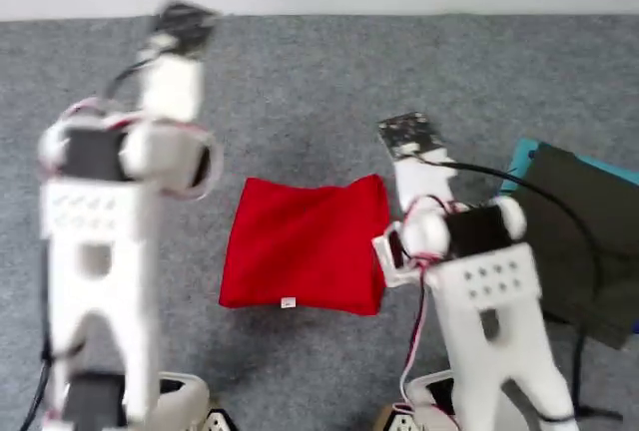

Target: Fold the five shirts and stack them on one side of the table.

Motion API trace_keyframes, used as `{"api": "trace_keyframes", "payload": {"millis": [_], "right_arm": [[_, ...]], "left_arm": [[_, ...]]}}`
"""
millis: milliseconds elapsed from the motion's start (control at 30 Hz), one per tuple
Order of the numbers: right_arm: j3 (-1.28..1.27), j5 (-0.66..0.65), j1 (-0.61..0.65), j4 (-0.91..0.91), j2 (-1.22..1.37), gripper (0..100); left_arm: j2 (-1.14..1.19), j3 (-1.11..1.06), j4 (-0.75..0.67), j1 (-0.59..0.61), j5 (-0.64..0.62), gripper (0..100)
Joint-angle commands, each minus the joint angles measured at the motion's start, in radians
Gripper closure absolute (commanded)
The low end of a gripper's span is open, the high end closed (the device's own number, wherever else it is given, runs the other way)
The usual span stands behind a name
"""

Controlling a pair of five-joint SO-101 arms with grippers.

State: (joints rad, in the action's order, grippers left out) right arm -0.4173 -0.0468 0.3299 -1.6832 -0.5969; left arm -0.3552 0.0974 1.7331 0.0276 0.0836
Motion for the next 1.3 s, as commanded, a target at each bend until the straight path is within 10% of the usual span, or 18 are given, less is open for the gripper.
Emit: {"api": "trace_keyframes", "payload": {"millis": [0,467,833,1267], "right_arm": [[0.008,0.072,0.071,0.027,0.073,97.6],[-0.031,0.166,0.206,0.271,0.433,99.0],[-0.279,0.0,-0.073,0.443,0.478,99.0],[0.003,-0.018,0.004,0.539,0.312,98.7]], "left_arm": [[-0.183,-0.09,0.023,0.123,0.034,99],[-0.328,-0.232,0.021,0.43,0.146,99],[-0.327,-0.232,0.021,0.437,0.152,99],[-0.324,-0.232,0.02,0.437,0.152,99]]}}
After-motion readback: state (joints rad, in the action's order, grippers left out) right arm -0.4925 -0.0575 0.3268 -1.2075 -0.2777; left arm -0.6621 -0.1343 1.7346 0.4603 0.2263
